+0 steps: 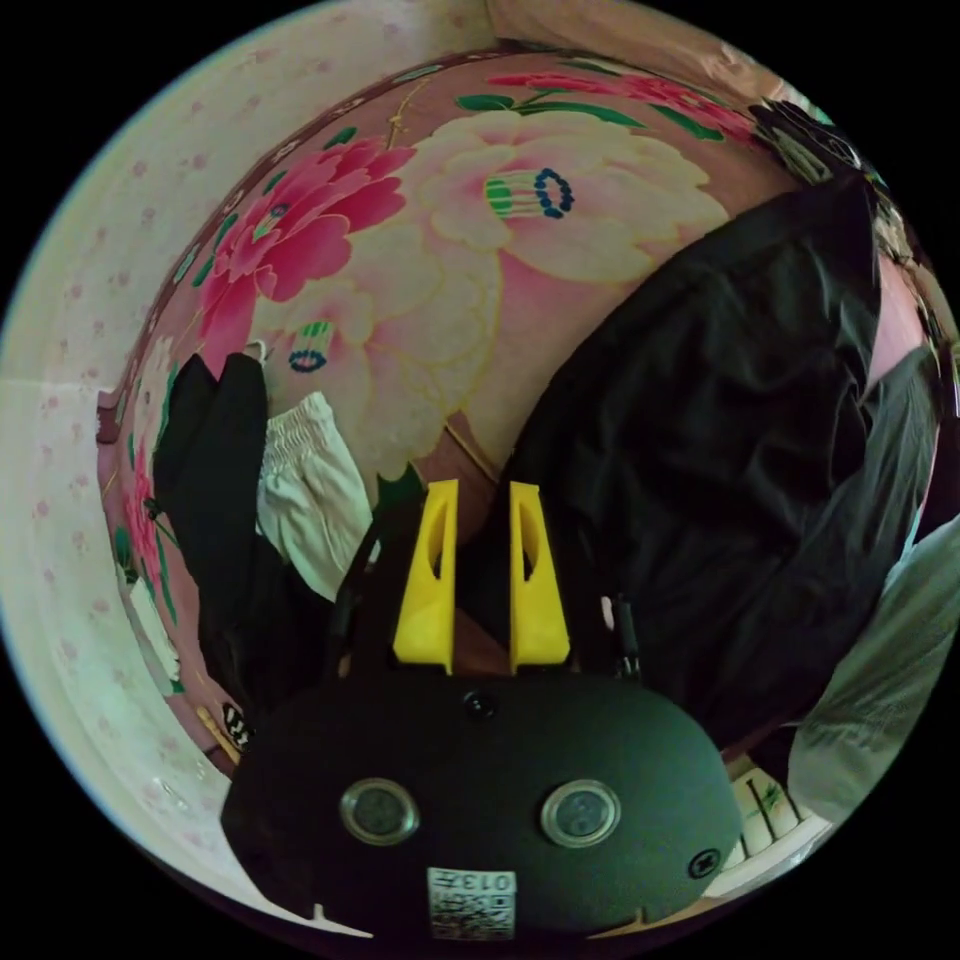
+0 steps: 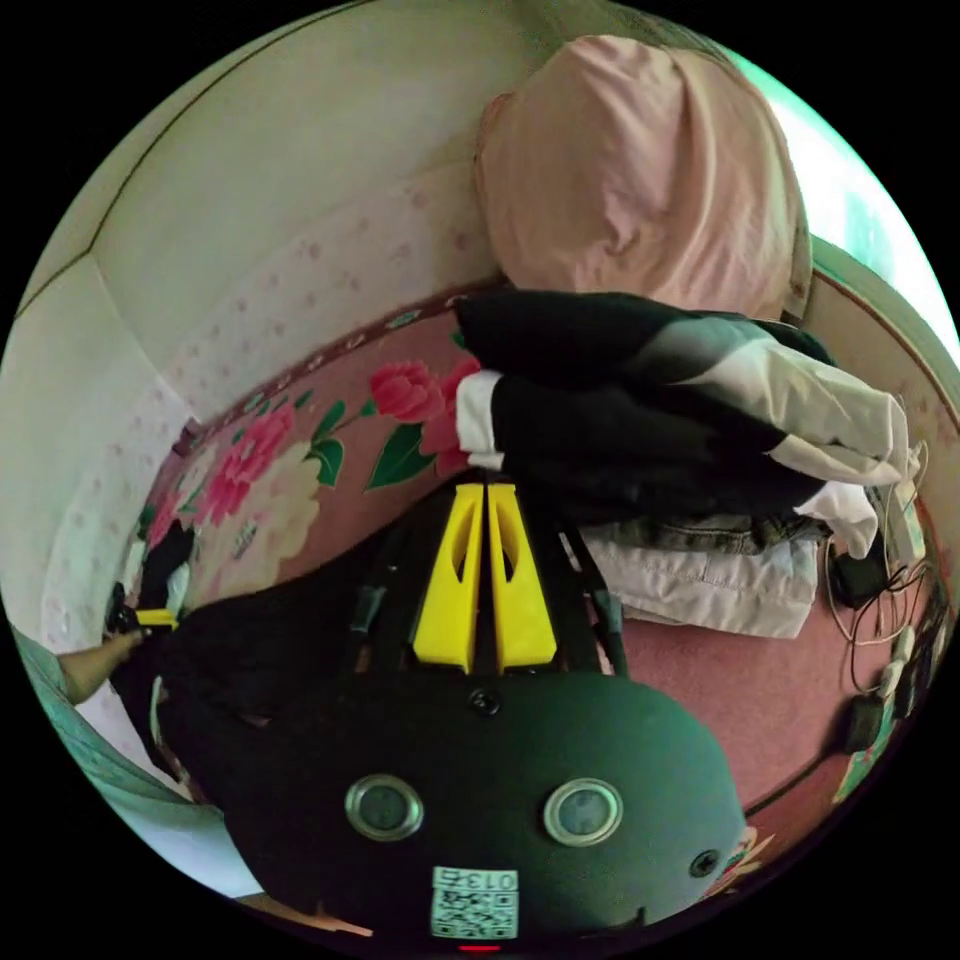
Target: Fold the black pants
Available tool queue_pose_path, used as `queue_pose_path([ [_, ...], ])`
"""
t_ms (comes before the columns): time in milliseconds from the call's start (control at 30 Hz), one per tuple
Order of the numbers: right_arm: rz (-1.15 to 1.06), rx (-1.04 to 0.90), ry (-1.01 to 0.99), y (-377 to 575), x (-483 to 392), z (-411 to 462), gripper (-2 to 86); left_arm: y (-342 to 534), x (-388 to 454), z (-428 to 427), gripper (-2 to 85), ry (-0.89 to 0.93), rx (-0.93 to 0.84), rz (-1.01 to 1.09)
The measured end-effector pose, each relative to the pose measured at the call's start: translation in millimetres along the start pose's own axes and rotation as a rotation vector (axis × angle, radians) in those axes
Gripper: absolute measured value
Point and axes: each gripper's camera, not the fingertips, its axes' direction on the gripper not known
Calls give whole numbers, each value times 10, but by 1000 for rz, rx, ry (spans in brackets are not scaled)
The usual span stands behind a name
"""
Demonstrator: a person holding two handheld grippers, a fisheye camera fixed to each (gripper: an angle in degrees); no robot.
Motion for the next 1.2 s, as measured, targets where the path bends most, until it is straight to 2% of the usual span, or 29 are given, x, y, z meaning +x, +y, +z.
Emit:
queue_pose_path([
  [200,135,22,-52,55,501,-316,1,-233,29,55,92,109,-29,149],
  [300,121,-29,1,42,573,-373,2,-364,107,187,75,141,-141,202],
  [467,96,-59,25,-59,655,-553,2,-476,137,175,21,202,-211,212],
  [567,75,-85,55,-135,682,-716,2,-476,231,106,6,147,-227,201],
  [667,45,-92,62,-197,700,-1011,2,-343,280,-187,2,84,-150,161],
  [800,11,-10,-1,-135,785,-1691,2,145,360,-859,-1,32,11,106],
  [933,-19,97,-46,299,939,-2573,1,840,817,-1494,0,-38,134,132],
  [1067,22,93,-61,952,1225,-3210,0,1428,1402,-1694,0,-47,142,147],
  [1200,165,42,-7,1907,1642,-3667,0,1888,2124,-1444,0,-17,35,193],
])
